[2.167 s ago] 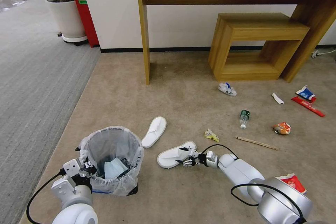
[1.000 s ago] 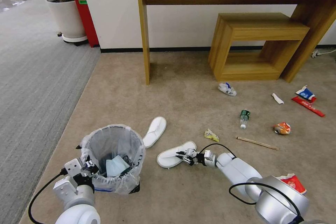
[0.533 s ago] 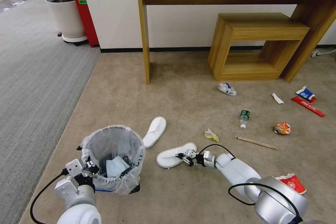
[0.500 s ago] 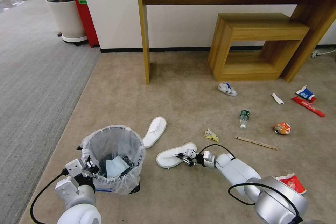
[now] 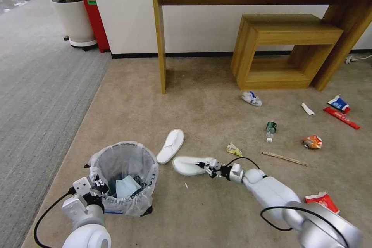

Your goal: Pick up the trash bin and place the garbage on the floor into it.

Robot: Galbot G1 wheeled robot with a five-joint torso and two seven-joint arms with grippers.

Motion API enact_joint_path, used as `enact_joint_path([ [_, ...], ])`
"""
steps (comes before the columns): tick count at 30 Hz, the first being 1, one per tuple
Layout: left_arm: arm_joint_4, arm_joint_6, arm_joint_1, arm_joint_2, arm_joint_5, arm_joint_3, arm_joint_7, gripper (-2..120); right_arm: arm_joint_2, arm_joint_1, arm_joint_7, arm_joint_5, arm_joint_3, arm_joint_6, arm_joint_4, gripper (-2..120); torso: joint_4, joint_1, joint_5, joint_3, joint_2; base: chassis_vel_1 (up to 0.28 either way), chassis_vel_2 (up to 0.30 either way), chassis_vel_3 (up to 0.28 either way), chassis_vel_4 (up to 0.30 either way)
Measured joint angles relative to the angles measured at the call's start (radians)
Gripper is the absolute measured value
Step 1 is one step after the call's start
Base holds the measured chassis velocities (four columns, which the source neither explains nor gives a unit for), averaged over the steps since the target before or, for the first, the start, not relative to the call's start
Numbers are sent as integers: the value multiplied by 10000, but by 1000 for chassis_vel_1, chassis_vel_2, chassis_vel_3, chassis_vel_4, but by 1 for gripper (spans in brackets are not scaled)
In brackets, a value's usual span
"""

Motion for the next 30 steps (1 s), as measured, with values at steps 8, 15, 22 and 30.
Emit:
enact_joint_path([
  [8,77,112,-82,143,-107,79,-18,3,-1807,-553,387,762,449,-303,2701,0,0,0,-4,-1,1,0,0,0,0],
  [15,127,155,-96,252,-153,146,-27,3,-2450,-832,720,1340,785,-454,4613,0,-1,0,-3,-1,0,0,0,0,0],
  [22,56,192,-15,285,-169,166,-33,3,-2947,-1110,1225,1792,1081,-769,7443,0,1,-1,-6,-1,1,0,0,0,0],
  [30,25,238,1,192,-113,171,-39,3,-3102,-1151,2393,3030,701,-1031,10260,0,0,0,-8,-1,1,0,0,0,0],
])
